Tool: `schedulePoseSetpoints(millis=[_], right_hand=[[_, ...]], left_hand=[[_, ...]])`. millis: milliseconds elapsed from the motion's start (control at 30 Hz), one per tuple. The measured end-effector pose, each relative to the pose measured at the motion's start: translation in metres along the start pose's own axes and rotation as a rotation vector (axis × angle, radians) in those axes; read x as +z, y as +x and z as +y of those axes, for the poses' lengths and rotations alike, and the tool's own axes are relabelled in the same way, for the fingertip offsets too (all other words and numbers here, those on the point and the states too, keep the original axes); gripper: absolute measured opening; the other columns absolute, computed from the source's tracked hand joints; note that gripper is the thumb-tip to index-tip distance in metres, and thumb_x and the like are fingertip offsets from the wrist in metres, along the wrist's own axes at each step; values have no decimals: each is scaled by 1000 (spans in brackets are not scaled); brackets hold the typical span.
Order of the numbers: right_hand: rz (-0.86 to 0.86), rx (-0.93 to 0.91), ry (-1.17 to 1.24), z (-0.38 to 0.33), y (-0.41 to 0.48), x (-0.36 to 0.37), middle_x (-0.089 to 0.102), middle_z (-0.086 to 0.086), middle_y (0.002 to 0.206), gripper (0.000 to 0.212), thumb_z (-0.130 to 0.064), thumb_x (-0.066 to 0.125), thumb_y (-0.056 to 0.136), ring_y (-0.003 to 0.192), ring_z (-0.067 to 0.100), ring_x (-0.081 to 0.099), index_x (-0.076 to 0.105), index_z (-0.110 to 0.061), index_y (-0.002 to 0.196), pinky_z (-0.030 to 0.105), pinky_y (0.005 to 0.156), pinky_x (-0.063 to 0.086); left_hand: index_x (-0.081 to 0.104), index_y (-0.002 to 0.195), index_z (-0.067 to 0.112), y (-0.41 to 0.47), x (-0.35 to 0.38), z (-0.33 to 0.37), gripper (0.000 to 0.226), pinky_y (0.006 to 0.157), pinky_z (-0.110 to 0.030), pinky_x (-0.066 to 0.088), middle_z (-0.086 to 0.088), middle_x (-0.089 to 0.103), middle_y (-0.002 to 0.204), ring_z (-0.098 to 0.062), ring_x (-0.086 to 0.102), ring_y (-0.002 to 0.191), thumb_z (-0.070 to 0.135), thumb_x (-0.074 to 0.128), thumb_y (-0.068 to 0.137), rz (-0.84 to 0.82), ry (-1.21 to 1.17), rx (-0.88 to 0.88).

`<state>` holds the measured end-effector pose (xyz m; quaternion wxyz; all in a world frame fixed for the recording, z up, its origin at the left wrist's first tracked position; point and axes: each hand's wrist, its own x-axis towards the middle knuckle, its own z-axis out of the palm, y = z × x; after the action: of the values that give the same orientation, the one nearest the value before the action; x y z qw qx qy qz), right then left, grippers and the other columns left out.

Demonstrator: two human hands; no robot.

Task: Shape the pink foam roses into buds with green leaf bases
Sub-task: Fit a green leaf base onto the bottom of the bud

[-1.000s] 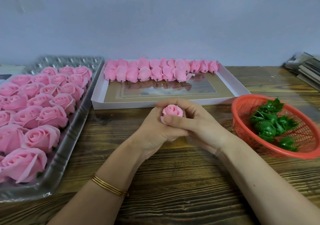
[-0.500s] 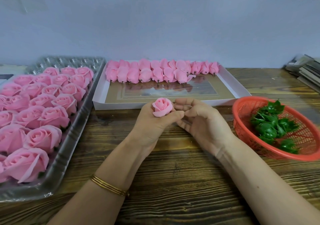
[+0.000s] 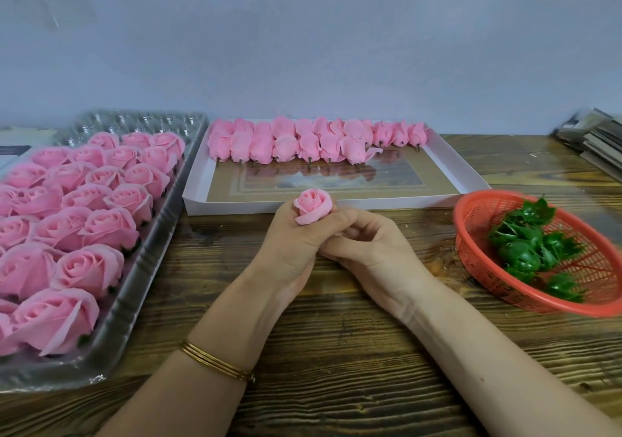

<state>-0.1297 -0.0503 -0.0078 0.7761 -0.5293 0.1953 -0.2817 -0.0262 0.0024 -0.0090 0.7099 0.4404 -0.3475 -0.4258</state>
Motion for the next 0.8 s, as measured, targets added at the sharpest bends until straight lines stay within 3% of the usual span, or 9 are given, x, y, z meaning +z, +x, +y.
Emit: schedulePoseSetpoints(millis=[267,433,533,733,800], right_hand=[[27,-28,-19,1,1,-1,74,15,93,37,-6,76,56,94,22,68,75,-3,92,35,96,53],[16,-17,-16,2,2,-3,74,18,99,39,-4,77,57,99,26,69,75,-2,96,36,97,53],[11,-18,-20,2,2,-4,73,18,103,42,-3,77,59,101,26,69,74,-1,100,34,94,53],[57,-4,-17,1,4,-8,74,19,90,34,-4,78,58,90,26,71,76,-2,92,34,87,56],[75,-5,-41,1,4,-8,74,20,93,37,0,78,60,89,25,70,76,-1,96,31,85,57]], left_hand=[[70,56,24,-2,2,2,21,68,-24,55,5,64,59,-11,64,63,8,72,68,1,46,6],[69,57,19,-2,-2,5,16,70,-26,55,-2,66,63,-16,65,69,6,75,65,-8,111,0],[71,73,18,-2,-7,10,19,73,-28,54,-7,66,76,-22,65,80,7,80,61,-5,127,-41],[69,102,29,-1,-9,30,59,87,-36,52,-1,65,104,-16,63,93,30,86,46,48,242,-112],[65,105,33,1,-5,38,54,82,-28,53,2,64,107,-10,66,92,35,85,54,90,402,-105]])
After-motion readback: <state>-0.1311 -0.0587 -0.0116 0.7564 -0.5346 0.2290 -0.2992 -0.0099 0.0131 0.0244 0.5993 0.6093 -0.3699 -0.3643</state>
